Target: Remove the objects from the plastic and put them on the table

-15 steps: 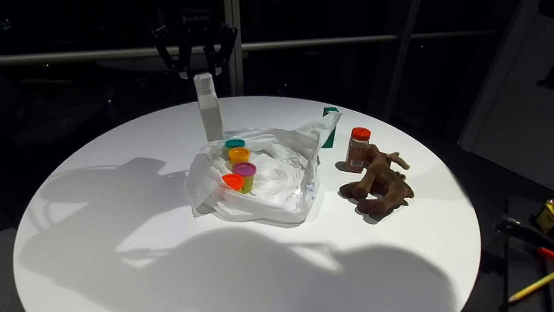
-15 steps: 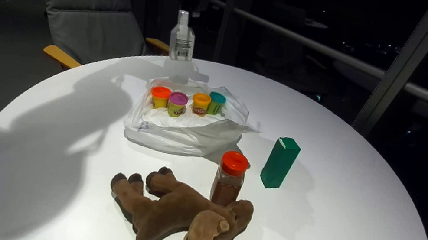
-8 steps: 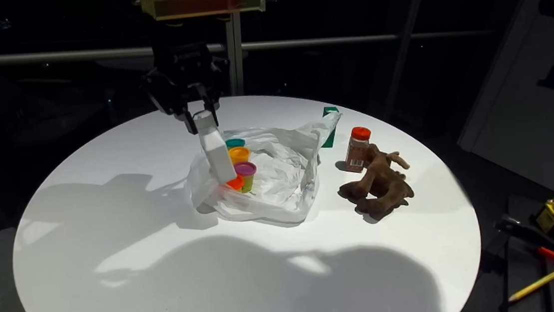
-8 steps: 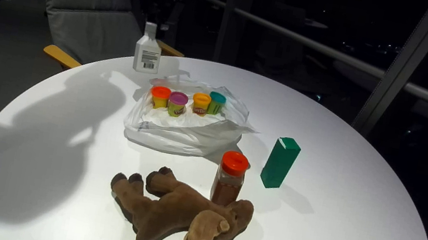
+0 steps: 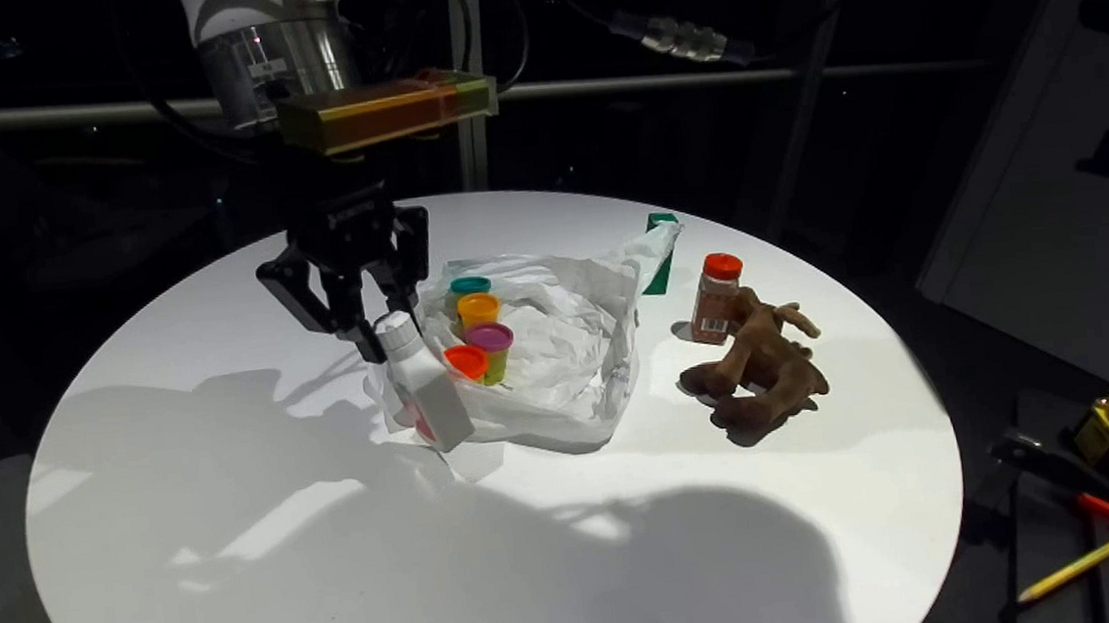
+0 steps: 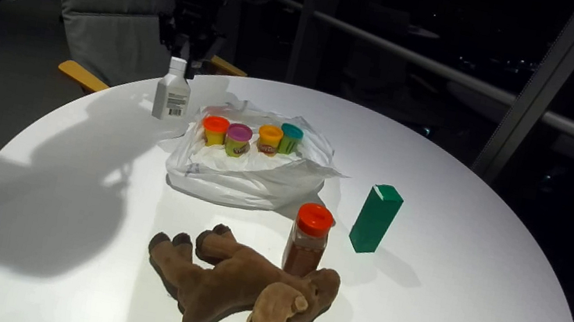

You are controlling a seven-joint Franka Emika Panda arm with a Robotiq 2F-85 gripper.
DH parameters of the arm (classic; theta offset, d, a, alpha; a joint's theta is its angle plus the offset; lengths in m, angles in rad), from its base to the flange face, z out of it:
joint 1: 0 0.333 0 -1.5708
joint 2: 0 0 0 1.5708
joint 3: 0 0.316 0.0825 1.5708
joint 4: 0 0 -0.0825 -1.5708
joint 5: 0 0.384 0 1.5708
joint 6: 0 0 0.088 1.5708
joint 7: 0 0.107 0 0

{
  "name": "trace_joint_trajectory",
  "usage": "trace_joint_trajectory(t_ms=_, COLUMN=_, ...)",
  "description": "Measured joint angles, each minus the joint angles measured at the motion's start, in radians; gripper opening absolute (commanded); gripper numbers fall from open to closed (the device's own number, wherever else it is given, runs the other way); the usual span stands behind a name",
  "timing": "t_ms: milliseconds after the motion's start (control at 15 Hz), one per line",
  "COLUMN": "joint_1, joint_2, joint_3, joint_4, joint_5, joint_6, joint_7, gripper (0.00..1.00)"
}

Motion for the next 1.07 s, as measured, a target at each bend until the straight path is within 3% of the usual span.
trace_joint_trajectory(t_ms=400, joint_1=0.028, joint_2=0.072, joint_3=0.000, joint_4=0.073, joint_5=-0.001, joint_6=0.004, joint_7=-0.082, gripper=0.12)
trace_joint_trajectory(t_ms=933, joint_1=0.041, joint_2=0.107, joint_3=-0.002, joint_4=0.090, joint_5=-0.068, joint_6=0.126, joint_7=-0.090, gripper=0.12)
trace_joint_trajectory(t_ms=1000, joint_1=0.042, joint_2=0.109, joint_3=-0.002, joint_4=0.090, joint_5=-0.075, joint_6=0.143, joint_7=-0.090, gripper=0.42)
trace_joint_trajectory(t_ms=1067, joint_1=0.043, joint_2=0.111, joint_3=-0.002, joint_4=0.089, joint_5=-0.079, joint_6=0.158, joint_7=-0.090, gripper=0.62)
